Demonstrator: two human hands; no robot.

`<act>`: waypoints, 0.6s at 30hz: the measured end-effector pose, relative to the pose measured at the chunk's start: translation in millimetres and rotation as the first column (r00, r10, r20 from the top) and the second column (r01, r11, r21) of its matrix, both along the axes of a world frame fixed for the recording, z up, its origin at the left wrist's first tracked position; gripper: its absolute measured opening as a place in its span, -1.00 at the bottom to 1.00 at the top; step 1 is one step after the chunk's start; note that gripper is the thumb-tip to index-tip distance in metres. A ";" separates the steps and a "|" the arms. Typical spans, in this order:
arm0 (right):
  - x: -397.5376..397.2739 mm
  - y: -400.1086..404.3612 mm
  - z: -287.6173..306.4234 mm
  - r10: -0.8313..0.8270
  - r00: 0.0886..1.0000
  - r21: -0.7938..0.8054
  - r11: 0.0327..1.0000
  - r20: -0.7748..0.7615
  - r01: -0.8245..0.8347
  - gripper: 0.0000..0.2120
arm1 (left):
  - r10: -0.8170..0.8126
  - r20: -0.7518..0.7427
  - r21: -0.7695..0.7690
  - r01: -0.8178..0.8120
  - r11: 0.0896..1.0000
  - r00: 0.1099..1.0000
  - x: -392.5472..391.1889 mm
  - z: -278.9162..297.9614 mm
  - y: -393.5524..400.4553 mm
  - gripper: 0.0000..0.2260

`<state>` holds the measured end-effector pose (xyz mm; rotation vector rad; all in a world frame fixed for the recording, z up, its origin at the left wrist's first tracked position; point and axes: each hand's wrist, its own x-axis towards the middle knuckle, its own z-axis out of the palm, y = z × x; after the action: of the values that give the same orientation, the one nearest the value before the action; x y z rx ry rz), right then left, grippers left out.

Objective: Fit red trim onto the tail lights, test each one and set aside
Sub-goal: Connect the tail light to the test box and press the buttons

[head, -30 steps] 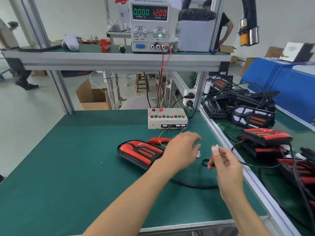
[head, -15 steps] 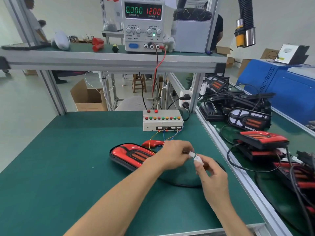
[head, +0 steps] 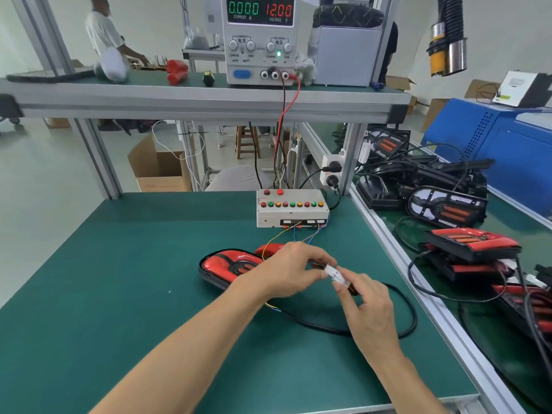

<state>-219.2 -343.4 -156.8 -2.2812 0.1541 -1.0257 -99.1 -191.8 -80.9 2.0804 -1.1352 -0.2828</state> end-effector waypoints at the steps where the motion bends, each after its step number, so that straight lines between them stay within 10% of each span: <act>1: 0.4 -0.3 0.2 -0.004 1.000 -0.038 0.999 0.015 0.004 -0.84 | -0.002 0.011 0.003 0.002 1.000 1.000 -0.8 0.4 0.6 -0.78; 11: 7.4 -12.5 9.9 0.115 0.993 -0.263 0.958 0.002 -0.110 -0.81 | -0.011 0.067 0.045 0.008 0.999 0.998 -1.3 4.3 3.5 -0.85; 18: 1.0 -15.6 8.1 0.150 0.979 0.013 0.989 -0.138 -0.149 -0.78 | -0.035 0.126 0.004 0.035 0.999 0.991 -2.6 5.5 5.6 -0.81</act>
<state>-218.2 -359.0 -148.7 -2.3233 0.0401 -0.7896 -101.7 -186.3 -75.4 2.1064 -1.2476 -0.1709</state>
